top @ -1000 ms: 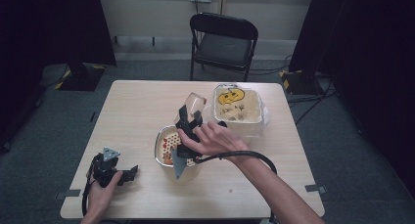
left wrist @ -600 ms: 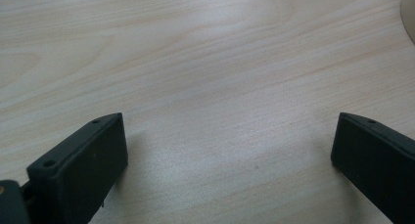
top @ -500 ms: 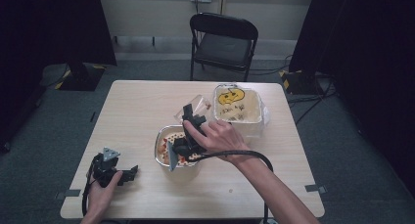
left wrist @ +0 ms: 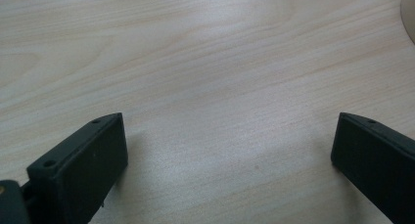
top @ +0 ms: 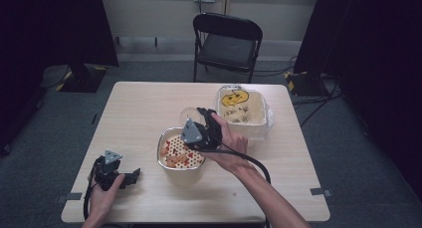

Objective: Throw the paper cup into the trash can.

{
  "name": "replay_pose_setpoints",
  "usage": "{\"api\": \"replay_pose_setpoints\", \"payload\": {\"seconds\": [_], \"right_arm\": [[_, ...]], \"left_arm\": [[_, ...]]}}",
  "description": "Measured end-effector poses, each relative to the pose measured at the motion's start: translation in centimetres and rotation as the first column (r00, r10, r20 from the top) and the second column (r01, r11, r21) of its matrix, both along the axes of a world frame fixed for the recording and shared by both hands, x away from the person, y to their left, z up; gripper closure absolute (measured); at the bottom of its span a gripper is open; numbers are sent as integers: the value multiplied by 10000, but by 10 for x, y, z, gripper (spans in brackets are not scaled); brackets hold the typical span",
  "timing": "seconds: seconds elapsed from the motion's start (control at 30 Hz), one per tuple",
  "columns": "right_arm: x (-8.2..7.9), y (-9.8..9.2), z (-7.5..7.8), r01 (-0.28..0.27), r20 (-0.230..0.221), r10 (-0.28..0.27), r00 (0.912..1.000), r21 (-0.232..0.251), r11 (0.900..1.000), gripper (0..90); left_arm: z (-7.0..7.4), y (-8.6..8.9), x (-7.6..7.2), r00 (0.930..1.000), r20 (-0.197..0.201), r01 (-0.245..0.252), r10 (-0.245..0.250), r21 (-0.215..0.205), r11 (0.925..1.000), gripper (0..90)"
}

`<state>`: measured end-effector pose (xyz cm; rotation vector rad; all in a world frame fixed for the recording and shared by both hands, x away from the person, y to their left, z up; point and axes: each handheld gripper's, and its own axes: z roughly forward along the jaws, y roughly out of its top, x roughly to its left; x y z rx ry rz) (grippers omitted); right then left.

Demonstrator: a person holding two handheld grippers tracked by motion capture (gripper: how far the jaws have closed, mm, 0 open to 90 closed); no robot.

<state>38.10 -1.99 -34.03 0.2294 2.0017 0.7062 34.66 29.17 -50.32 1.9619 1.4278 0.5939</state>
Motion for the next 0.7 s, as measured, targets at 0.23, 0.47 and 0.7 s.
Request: {"api": "replay_pose_setpoints", "payload": {"seconds": [0.23, 0.47, 0.7], "right_arm": [[7, -9, 3, 62, -1714, 366, 9845, 2429, 9700, 438], [15, -14, 5, 17, -2970, 1631, 9408, 4855, 8742, 438], [26, -24, 18, 145, -3350, 2500, 9084, 6230, 7821, 435]], "left_arm": [[0, 0, 0, 10000, 1, 1, -1, 0, 10000, 0], [0, 0, 0, 10000, -2, 5, -5, -7, 10000, 0], [0, 0, 0, 10000, -4, 6, -6, -5, 10000, 0]]}}
